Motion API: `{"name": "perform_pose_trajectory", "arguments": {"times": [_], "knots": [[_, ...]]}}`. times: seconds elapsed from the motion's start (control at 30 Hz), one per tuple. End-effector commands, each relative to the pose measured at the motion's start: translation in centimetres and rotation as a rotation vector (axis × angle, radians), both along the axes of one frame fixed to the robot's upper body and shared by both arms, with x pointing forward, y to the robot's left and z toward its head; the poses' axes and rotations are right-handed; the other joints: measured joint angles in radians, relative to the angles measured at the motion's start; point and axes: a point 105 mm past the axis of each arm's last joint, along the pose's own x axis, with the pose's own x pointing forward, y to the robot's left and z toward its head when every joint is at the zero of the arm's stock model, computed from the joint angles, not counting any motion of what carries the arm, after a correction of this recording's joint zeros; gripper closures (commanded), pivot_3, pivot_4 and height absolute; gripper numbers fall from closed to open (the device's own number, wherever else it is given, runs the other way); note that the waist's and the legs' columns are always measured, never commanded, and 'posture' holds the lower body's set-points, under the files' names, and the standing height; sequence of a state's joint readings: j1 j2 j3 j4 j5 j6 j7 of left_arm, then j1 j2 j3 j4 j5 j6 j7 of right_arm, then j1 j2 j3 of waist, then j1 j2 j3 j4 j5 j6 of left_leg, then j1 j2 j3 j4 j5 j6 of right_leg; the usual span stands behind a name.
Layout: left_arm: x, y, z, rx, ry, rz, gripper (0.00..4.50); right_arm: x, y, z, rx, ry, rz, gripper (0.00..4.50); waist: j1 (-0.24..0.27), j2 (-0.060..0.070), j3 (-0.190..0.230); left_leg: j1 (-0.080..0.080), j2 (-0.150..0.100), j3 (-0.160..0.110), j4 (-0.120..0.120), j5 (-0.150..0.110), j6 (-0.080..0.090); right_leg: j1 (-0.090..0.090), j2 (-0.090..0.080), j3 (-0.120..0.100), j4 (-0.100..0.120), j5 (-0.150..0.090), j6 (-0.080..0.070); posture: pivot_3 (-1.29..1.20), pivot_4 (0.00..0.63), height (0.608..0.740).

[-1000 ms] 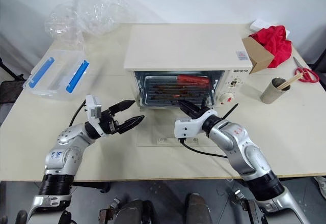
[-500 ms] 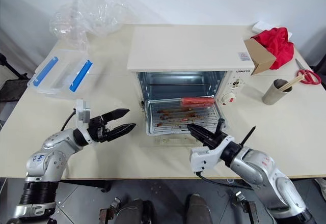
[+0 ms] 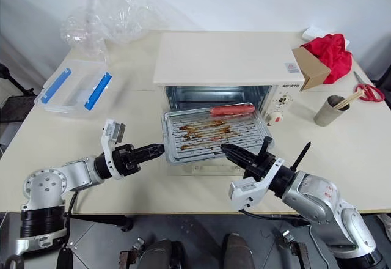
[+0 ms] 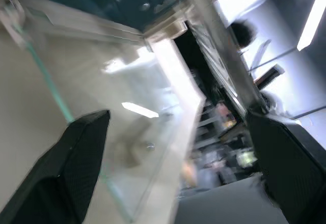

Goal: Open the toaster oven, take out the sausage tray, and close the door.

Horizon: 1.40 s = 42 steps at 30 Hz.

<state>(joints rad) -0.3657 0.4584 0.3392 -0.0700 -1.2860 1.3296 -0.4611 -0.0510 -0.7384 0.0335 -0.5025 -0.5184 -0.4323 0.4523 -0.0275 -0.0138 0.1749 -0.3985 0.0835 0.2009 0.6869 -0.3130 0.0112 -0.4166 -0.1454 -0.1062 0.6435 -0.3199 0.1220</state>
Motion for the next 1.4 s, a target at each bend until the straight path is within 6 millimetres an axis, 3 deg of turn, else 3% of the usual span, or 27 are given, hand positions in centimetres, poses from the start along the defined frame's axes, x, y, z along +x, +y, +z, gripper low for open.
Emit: {"name": "perform_pose_trajectory", "arguments": {"times": [0.03,0.13,0.33,0.5,0.97,1.07,1.17,1.4], "knots": [[-0.6,-0.7,1.8,-0.063,-0.024,-0.065,0.00,-0.8,1.0,-0.1,-0.033,0.002,0.071,4.46,0.000,0.000,0.000,0.002,0.000,0.000,0.000,0.000,0.000,0.002,0.000,0.000,0.000,0.000,0.000,0.00,0.150,0.740],[-1.1,-0.6,1.5,-0.062,0.023,-0.095,0.00,-0.4,0.9,-0.3,-0.036,0.016,0.058,4.46,0.000,0.000,0.000,0.009,0.000,0.000,-0.003,0.000,0.000,0.008,0.000,0.000,-0.001,0.000,-0.001,0.00,0.150,0.740],[-2.4,2.7,-1.1,0.050,0.133,-0.062,0.00,0.0,0.3,-0.1,-0.043,0.010,0.039,4.46,-0.004,0.000,0.000,0.010,0.000,0.002,-0.004,0.000,-0.001,0.007,0.000,0.001,-0.001,-0.001,-0.002,0.00,0.150,0.740],[-2.9,3.6,-1.2,0.020,0.157,-0.074,0.00,0.1,0.2,-0.1,-0.045,0.007,0.041,4.46,0.002,-0.001,0.000,0.009,0.000,0.002,-0.003,0.000,-0.001,0.007,0.000,0.001,-0.001,-0.001,-0.002,0.00,0.150,0.740],[-1.8,1.0,2.3,-0.192,0.148,-0.170,0.00,-0.1,1.4,-0.1,-0.065,0.000,0.104,4.46,0.000,-0.001,0.000,0.009,0.000,0.001,-0.003,0.000,-0.001,0.007,-0.001,0.002,0.000,-0.001,-0.002,0.00,0.150,0.740],[-1.7,-1.9,1.5,-0.134,0.179,-0.197,0.00,-0.1,1.9,-0.3,-0.058,0.010,0.120,4.46,0.000,-0.001,0.000,0.010,-0.001,0.001,-0.003,0.000,-0.001,0.008,-0.001,0.002,0.000,-0.001,-0.002,0.00,0.150,0.740],[-1.2,-3.3,1.4,-0.144,0.203,-0.161,0.59,0.0,2.1,-0.4,-0.060,0.018,0.130,4.50,0.000,-0.001,0.000,0.010,-0.001,0.000,-0.003,0.000,-0.001,0.008,-0.002,0.003,0.000,-0.001,-0.002,0.00,0.150,0.740],[-0.3,-4.3,2.1,-0.176,0.207,-0.101,2.63,-0.1,1.9,-0.4,-0.062,0.022,0.130,4.50,0.000,-0.001,0.000,0.010,-0.001,0.000,-0.003,0.000,-0.001,0.008,-0.001,0.002,-0.001,-0.001,-0.002,0.00,0.150,0.740]]}}
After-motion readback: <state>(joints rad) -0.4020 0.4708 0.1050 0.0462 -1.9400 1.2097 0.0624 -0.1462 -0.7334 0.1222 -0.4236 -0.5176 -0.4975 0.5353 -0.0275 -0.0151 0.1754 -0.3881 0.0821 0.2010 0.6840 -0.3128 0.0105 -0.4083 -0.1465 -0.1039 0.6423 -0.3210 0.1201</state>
